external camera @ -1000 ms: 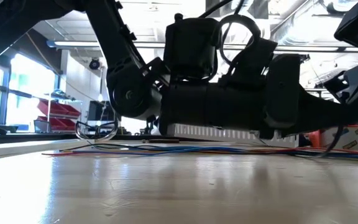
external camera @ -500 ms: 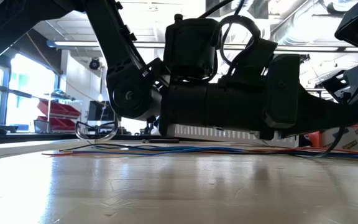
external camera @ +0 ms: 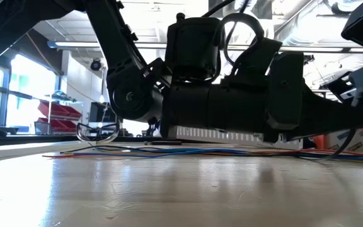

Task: Ziptie cables
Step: Wrap the bottom black zip tie on the cable wires

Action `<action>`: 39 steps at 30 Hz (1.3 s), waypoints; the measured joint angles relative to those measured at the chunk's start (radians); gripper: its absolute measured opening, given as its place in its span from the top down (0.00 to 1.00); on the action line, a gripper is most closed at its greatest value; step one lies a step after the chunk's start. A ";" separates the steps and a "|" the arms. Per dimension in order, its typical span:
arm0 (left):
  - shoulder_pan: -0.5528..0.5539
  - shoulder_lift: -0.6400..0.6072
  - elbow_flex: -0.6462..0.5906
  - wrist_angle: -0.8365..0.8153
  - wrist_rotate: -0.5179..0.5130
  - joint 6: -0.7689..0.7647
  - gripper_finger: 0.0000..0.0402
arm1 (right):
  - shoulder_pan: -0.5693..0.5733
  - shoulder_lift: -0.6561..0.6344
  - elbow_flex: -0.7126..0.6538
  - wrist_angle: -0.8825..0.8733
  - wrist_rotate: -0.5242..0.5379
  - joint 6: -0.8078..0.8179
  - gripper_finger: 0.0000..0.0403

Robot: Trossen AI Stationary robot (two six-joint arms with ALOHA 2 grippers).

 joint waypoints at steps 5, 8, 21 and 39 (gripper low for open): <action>0.000 0.000 0.000 -0.012 0.001 0.000 0.88 | 0.001 -0.011 -0.002 -0.001 -0.005 0.011 0.92; 0.000 -0.003 0.003 -0.026 0.001 0.001 0.88 | 0.000 -0.032 -0.002 -0.004 -0.013 0.012 0.97; 0.000 -0.006 0.004 -0.104 -0.052 0.081 0.74 | 0.000 -0.053 -0.003 0.003 -0.009 0.046 1.00; -0.017 0.000 0.000 -0.101 -0.074 0.100 0.83 | 0.001 -0.057 0.002 -0.011 -0.012 0.078 0.99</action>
